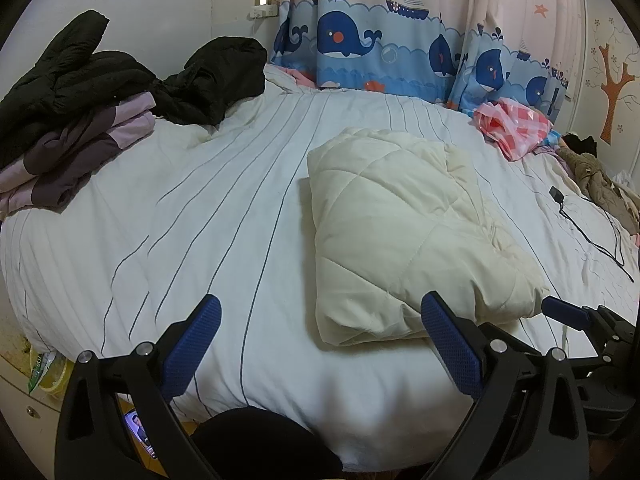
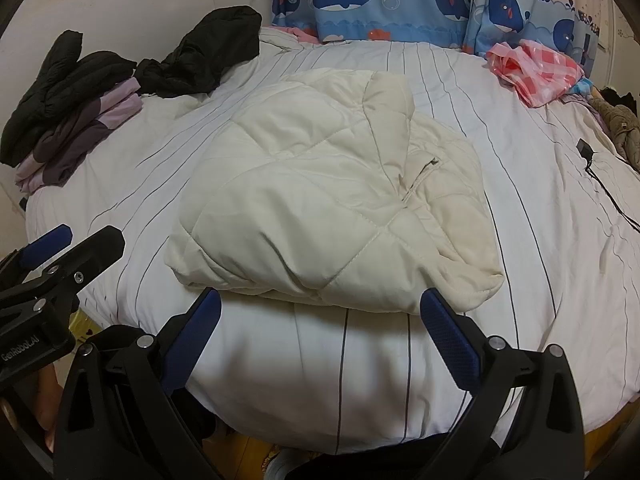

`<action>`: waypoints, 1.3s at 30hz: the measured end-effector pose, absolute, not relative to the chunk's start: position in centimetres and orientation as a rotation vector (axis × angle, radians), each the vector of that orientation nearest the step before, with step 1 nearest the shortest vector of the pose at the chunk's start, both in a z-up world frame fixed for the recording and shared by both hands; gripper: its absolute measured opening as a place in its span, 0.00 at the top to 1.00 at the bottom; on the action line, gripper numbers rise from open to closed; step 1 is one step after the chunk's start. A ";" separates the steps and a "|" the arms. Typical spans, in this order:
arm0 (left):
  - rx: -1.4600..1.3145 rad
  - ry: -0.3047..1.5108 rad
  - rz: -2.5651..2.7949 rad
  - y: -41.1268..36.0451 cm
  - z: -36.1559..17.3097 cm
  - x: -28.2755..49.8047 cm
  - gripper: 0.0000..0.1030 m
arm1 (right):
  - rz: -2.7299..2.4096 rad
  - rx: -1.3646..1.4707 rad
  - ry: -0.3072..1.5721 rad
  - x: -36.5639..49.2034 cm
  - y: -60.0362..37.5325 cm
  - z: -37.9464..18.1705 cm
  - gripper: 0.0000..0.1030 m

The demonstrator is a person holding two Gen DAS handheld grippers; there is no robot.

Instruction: Fold large clothes

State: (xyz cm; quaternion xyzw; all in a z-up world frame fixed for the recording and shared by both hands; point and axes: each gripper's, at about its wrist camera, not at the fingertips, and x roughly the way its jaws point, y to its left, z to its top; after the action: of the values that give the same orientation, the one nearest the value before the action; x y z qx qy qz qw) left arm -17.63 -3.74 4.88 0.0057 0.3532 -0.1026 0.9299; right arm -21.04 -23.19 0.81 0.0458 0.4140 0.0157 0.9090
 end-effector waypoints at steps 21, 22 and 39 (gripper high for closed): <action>0.005 0.710 -0.216 -3.7 5.4 -18.4 0.07 | 0.035 0.091 0.849 -21.6 -23.1 0.9 0.07; 0.004 0.709 -0.218 -3.7 5.5 -18.6 0.07 | 0.035 0.090 0.847 -21.7 -23.1 1.0 0.07; -0.068 0.729 -0.288 -2.4 5.7 -18.6 0.07 | 0.047 0.090 0.847 -23.3 -22.2 1.2 0.07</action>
State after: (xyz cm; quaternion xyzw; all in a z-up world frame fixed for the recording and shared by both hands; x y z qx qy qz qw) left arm -18.63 -2.44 5.75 -0.0332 0.3553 -0.1404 0.9236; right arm -23.26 -22.17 1.24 0.0434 0.4108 0.0228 0.9104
